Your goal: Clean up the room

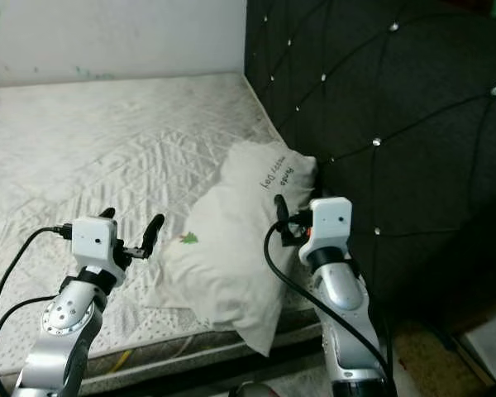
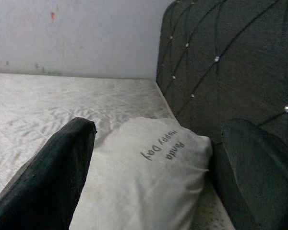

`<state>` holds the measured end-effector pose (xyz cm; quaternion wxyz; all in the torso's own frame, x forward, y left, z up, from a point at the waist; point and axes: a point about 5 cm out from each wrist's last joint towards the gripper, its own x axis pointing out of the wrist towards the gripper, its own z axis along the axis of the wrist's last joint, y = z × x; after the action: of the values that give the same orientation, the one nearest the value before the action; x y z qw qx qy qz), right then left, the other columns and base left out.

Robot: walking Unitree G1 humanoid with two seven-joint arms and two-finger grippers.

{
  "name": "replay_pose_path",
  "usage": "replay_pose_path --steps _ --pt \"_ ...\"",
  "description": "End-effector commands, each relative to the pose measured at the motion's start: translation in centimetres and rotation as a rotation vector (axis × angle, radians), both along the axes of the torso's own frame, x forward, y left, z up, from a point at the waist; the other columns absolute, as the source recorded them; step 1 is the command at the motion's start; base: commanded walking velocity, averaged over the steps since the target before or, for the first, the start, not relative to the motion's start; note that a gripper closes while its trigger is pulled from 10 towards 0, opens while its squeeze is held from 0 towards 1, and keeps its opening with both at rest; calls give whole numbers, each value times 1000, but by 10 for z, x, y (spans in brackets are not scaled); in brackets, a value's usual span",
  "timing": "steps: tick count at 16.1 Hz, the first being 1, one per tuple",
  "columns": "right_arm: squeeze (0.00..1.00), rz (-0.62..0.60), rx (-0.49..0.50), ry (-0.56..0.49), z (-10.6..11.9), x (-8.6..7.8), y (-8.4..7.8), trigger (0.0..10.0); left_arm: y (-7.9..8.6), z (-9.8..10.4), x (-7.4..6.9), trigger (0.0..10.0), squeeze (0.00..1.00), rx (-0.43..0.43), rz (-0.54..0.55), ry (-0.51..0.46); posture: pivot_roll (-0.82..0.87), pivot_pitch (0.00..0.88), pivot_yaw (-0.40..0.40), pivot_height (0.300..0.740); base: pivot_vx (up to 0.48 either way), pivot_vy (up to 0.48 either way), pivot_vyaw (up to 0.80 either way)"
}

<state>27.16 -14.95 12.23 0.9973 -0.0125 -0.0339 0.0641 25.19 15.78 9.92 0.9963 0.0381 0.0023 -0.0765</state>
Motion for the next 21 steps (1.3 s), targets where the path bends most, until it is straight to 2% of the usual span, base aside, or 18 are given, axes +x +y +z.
replay_pose_path --steps 1,6,15,16,21 --pt "0 6 4 -12 2 2 2 10000 1 0 1 10000 0 7 11 -3 -31 0 -31 740 0 0 0" --pt "0 24 2 -26 5 7 6 10000 1 5 6 10000 0 7 15 -28 -32 0 -38 740 0 -48 0" --pt "0 24 1 -24 5 5 4 10000 0 3 4 10000 0 -2 9 -27 -40 15 -38 740 0 -370 0" --pt "0 23 2 -25 6 6 4 10000 2 5 5 10000 0 -24 26 -34 -40 21 -41 740 0 0 0" --pt "0 25 12 -36 9 8 5 10000 3 5 8 10000 0 -24 47 -41 -45 0 -40 740 0 0 0"
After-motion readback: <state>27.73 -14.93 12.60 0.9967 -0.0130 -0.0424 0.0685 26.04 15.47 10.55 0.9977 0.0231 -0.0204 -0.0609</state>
